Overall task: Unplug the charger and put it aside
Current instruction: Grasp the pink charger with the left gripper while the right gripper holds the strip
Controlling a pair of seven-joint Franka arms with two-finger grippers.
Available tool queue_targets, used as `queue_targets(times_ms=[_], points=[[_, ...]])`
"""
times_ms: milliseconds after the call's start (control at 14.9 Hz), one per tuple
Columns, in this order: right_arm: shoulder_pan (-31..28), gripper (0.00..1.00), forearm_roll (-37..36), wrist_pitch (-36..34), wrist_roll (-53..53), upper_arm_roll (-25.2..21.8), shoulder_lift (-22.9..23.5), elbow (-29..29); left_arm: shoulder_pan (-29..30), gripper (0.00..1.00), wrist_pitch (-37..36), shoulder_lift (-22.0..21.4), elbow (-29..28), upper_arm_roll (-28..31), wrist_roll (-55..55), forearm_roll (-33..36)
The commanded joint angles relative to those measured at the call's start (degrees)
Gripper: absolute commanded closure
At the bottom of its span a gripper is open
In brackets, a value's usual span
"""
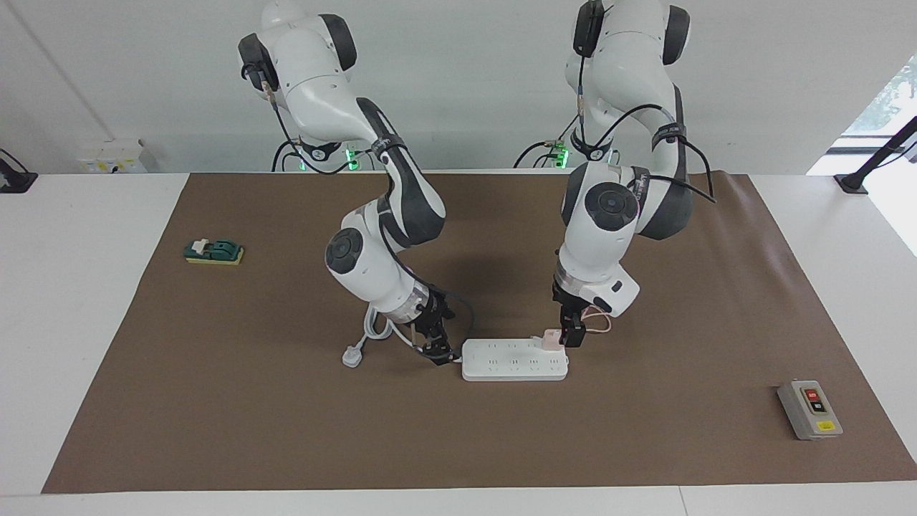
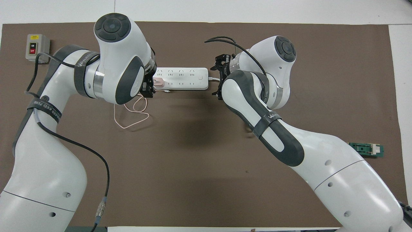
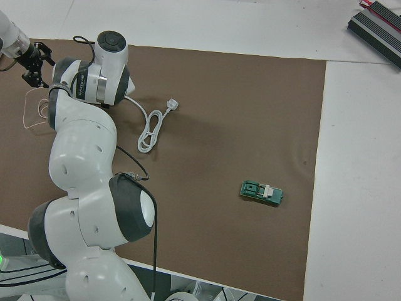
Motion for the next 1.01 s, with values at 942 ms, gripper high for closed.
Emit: queue_targets(times_ms=[942], points=[[1.69,0.00,2.00,2.05,-2.33,1.19,9.11,8.94,-0.13,0.00,8.60,0.84,-6.51,0.53,5.80,-0.54]])
